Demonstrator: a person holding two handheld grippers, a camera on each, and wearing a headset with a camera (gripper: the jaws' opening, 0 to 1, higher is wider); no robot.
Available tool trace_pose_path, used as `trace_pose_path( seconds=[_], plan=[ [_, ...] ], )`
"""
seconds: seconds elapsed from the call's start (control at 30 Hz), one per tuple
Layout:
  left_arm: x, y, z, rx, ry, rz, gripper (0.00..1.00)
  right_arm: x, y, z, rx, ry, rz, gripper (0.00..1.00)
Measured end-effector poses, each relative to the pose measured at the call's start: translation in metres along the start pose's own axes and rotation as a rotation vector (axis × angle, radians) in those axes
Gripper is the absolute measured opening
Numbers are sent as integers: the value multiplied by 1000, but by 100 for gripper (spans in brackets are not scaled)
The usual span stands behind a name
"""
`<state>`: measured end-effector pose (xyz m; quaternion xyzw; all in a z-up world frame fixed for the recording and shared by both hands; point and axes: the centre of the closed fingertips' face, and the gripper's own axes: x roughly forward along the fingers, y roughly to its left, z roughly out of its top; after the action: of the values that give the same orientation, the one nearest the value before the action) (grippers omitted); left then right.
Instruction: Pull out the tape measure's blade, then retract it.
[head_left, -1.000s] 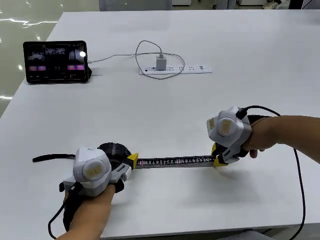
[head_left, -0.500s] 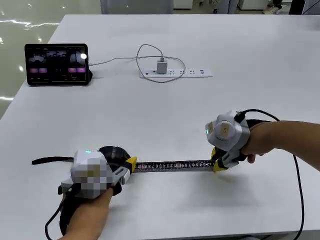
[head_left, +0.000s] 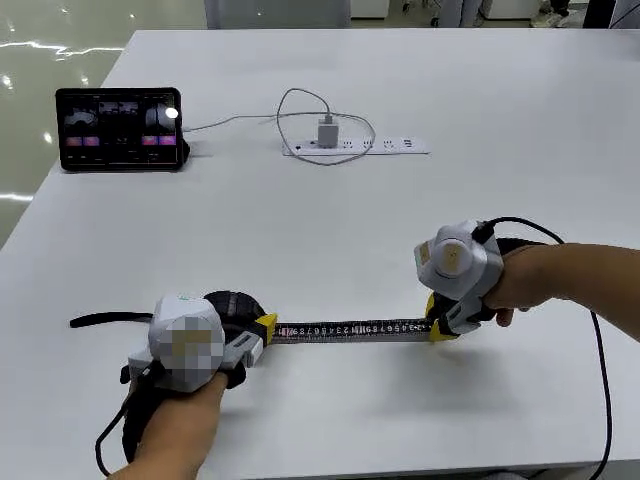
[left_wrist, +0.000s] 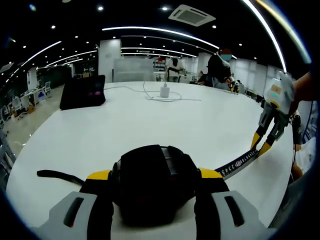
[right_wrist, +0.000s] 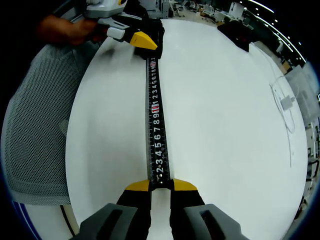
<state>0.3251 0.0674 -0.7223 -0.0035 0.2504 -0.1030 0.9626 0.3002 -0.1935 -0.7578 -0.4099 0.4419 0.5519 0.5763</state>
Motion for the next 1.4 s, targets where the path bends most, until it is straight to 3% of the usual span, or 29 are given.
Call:
trace_pose_path(
  seconds=[0.3,0.47,0.63,0.8,0.87,0.93,1.4],
  plan=[
    [0,-1,1,2,-11,-5,62,1,1,3,-5,28,-11,10],
    [-1,-1,1,2,-11,-5,62,1,2,4,-58,13,-2,10],
    [-1,-1,1,1,-11,-5,62,2,2,6,-29,-3,-3,10],
    [-1,-1,1,1,-12,-5,62,2,1,8,-4,15,-12,10],
    [-1,0,1,1,-12,-4,62,3,2,9,-45,27,-9,10],
    [-1,-1,1,1,-12,-4,62,3,2,9,-41,28,-6,10],
    [0,0,1,1,-13,-4,62,4,3,16,-48,-17,-5,11]
  ],
)
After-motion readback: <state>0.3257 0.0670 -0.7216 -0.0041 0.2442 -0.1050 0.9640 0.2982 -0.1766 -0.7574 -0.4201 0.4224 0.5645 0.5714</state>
